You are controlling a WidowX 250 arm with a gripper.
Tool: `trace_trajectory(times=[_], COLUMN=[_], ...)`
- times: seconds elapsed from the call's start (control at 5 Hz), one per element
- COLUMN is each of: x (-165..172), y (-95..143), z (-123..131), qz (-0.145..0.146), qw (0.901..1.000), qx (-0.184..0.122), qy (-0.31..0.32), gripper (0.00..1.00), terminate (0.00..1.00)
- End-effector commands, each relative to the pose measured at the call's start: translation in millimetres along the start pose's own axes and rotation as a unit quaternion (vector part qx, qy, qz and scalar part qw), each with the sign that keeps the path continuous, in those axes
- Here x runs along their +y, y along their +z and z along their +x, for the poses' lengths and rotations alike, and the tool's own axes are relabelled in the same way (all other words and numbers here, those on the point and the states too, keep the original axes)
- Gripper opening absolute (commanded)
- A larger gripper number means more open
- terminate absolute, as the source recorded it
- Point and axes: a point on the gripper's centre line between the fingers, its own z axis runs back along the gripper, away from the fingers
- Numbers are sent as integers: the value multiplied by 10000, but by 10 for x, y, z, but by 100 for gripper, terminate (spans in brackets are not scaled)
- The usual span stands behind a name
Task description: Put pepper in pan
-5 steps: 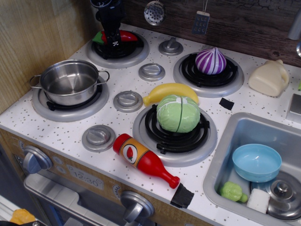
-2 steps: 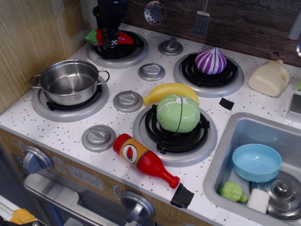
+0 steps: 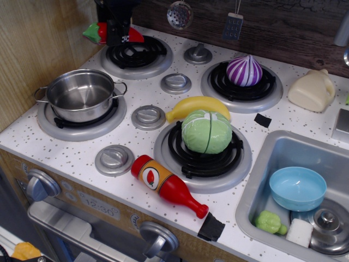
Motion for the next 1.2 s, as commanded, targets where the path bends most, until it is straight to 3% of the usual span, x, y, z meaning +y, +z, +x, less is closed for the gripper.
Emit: trace_trajectory(times=[0.0, 0.2, 0.4, 0.8, 1.0], x=[-149, -245, -248, -248, -248], y=[294, 216, 105, 105, 105], z=[-249, -379, -532, -532, -532], qz=[130, 63, -73, -73, -73], qw=[9980, 9965, 9948, 9948, 9948], qx=[-244, -443, -764, -764, -764], qy=[572, 707, 675, 675, 675], gripper=[0, 100, 100, 100, 100], terminate=[0, 0, 0, 0, 100])
